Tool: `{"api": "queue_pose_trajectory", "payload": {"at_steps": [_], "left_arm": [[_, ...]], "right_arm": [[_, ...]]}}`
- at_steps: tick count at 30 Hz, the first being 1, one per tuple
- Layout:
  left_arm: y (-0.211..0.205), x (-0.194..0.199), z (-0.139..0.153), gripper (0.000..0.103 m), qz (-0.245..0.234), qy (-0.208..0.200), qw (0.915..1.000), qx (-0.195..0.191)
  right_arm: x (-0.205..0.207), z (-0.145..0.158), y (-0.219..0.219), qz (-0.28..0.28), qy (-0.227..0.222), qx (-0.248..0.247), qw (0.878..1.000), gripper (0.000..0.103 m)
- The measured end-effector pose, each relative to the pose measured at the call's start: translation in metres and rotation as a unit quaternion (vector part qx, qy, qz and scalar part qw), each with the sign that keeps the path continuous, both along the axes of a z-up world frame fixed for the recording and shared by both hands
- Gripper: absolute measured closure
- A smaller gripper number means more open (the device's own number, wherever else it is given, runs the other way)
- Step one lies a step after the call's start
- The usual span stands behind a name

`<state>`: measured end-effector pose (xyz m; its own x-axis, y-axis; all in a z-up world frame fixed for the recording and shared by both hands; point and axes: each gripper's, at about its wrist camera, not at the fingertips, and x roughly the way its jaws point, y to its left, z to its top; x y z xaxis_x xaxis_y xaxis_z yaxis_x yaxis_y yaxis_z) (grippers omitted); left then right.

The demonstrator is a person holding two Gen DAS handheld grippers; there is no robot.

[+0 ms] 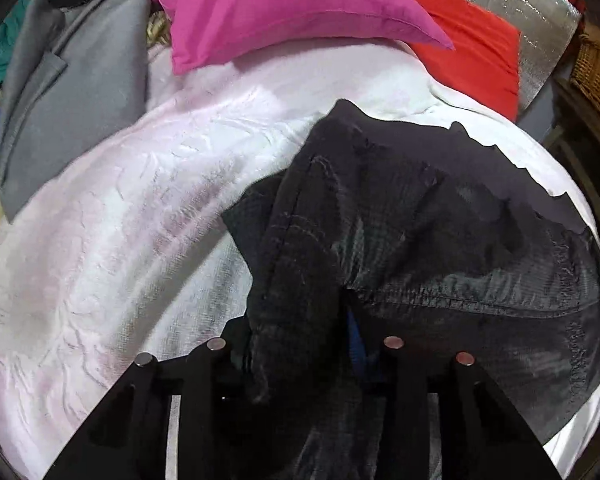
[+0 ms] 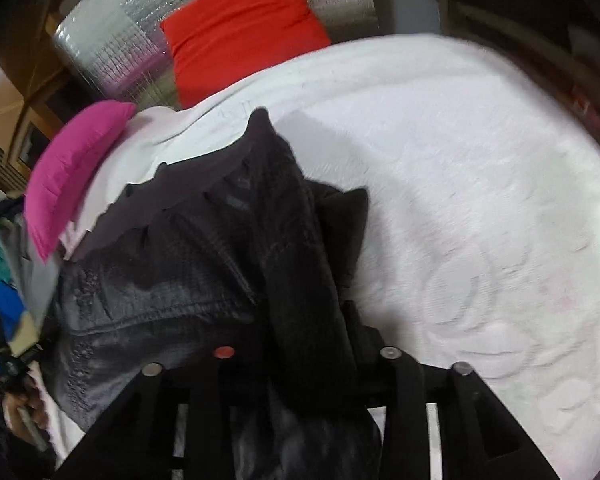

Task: Fold large clothes
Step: 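Press the bundle flat with both grippers and open them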

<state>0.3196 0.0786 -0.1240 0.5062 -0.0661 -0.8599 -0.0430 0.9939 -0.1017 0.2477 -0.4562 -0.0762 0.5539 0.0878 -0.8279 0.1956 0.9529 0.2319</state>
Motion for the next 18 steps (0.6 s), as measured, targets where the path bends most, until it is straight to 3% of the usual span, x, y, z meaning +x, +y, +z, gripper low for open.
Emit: {"api": "queue_pose_trajectory", "payload": {"at_steps": [4, 9, 12, 14, 15, 18], "left_arm": [[-0.004, -0.006, 0.01, 0.058, 0.004, -0.025, 0.9993, 0.029], [-0.014, -0.02, 0.032, 0.048, 0.001, -0.065, 0.996, 0.061], [-0.02, -0.02, 0.034, 0.046, -0.006, -0.067, 0.9951, 0.073], [-0.023, -0.018, 0.029, 0.044, -0.008, -0.06, 0.9945, 0.085], [-0.023, -0.017, 0.026, 0.044, -0.009, -0.054, 0.9944, 0.09], [-0.017, -0.019, 0.023, 0.044, -0.014, -0.049, 0.9951, 0.084]], "right_arm": [[-0.01, 0.039, 0.02, 0.009, -0.051, -0.069, 0.996, 0.028], [0.0, 0.053, 0.052, 0.051, -0.078, -0.08, 0.992, 0.028], [0.017, 0.031, 0.064, 0.066, -0.045, -0.086, 0.993, 0.028], [0.029, -0.004, 0.053, 0.051, 0.028, -0.087, 0.994, 0.028], [0.03, -0.013, 0.046, 0.044, 0.029, -0.063, 0.997, 0.027], [0.018, -0.001, 0.04, 0.034, 0.0, -0.042, 0.999, 0.027]]}}
